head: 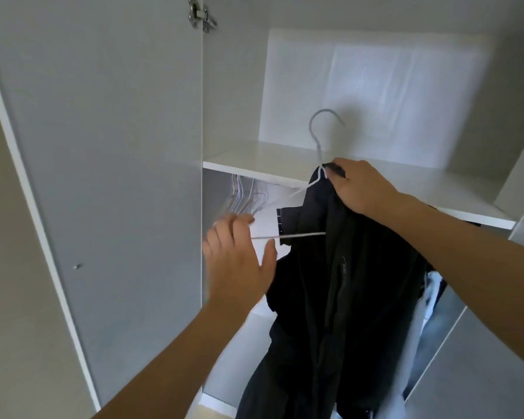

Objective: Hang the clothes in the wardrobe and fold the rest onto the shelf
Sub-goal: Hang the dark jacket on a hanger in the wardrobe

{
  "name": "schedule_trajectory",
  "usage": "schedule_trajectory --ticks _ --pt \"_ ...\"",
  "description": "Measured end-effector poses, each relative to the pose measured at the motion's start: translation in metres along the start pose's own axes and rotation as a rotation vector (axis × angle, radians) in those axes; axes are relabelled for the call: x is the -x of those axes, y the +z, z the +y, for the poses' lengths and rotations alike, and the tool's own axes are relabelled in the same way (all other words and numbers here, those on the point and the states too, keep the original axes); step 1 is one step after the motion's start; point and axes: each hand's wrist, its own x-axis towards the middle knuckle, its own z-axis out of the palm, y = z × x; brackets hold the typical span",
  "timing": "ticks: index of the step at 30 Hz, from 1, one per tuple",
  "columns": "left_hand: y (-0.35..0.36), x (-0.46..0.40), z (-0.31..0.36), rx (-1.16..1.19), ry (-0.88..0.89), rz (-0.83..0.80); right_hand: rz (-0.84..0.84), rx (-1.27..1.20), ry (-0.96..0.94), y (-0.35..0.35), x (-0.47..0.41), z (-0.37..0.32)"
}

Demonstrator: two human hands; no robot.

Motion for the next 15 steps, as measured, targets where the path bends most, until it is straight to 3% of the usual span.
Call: schedule_trajectory --ticks 1,2,5,6,7,10,15 --pt "-0.001 0.016 0.007 0.106 -0.01 -0.028 0.019 -0.016 0.038 -0.001 -0.003 0.003" --pt "0.0 0.033 0.014 0.197 -0.062 -0.195 0.032 -0.033 0.068 -0.001 -0.005 0.005" --pt "0.017 0.072 0.019 0.399 -0.467 -1.177 0.061 -0.091 0.139 -0.002 -0.009 0.011" --pt "0.026 0.083 0.018 0.431 -0.505 -1.393 0.073 -0.118 0.163 -0.003 -0.01 0.013" --pt "0.035 0.092 0.015 0.418 -0.475 -1.472 0.085 -0.146 0.183 -0.004 -0.01 0.014" --pt "0.055 0.104 0.006 0.349 -0.451 -1.269 0.127 -0.226 0.22 -0.011 -0.007 0.018" --pt "0.062 0.053 -0.013 0.615 -0.925 -0.968 0.235 -0.178 0.148 -0.03 0.014 0.033"
